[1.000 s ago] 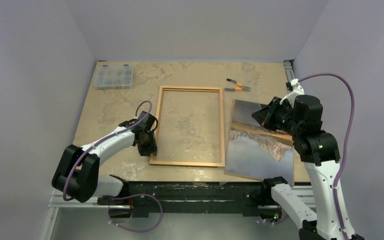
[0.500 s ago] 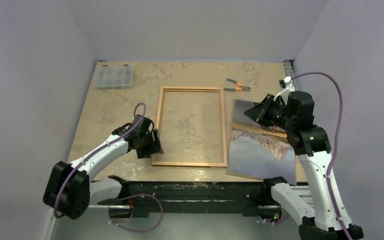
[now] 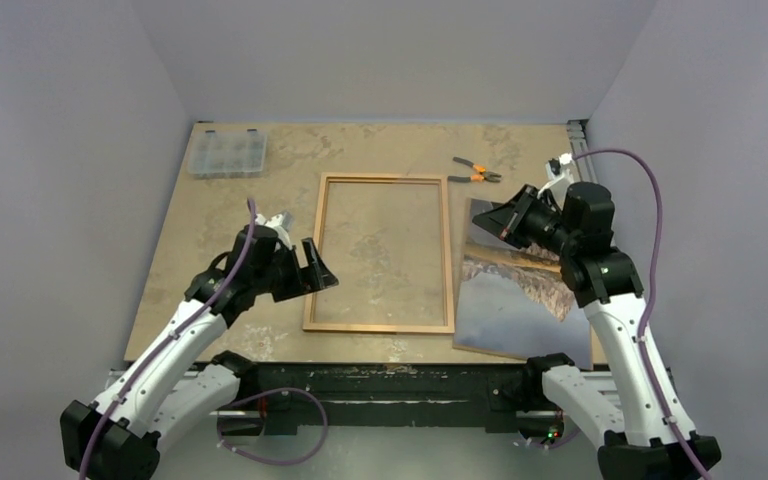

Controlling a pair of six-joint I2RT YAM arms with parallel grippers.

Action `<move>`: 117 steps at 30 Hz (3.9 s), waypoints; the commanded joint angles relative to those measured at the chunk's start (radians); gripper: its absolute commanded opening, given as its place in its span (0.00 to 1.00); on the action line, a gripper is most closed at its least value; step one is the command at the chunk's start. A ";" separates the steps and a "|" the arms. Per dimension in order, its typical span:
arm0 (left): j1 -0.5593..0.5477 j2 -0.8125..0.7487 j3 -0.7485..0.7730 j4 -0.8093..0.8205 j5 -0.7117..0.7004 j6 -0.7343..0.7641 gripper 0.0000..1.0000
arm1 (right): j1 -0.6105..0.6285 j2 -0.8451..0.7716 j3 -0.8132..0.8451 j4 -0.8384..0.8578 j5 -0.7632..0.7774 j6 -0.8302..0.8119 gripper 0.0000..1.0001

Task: Put the photo into the frame
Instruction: Adjust the photo frame at the center of the board.

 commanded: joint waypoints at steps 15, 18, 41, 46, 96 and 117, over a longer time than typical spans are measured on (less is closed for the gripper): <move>-0.156 0.199 -0.083 0.295 0.094 -0.112 0.81 | -0.002 -0.254 -0.519 0.157 0.070 0.041 0.00; -0.181 0.268 -0.075 0.318 0.077 -0.125 0.81 | -0.001 -0.300 -0.566 0.141 0.050 0.000 0.02; -0.201 0.466 -0.062 0.390 0.058 -0.119 0.79 | -0.001 -0.229 -0.712 0.463 -0.351 -0.084 0.31; -0.201 0.460 -0.061 0.388 0.054 -0.110 0.79 | -0.001 -0.188 -0.696 0.468 -0.380 -0.094 0.04; -0.103 0.338 -0.195 0.201 -0.208 -0.030 0.55 | -0.002 -0.102 -0.175 0.146 -0.201 0.127 0.00; -0.134 0.174 -0.262 0.111 -0.206 -0.064 0.33 | -0.001 -0.057 -0.121 0.208 -0.140 0.154 0.00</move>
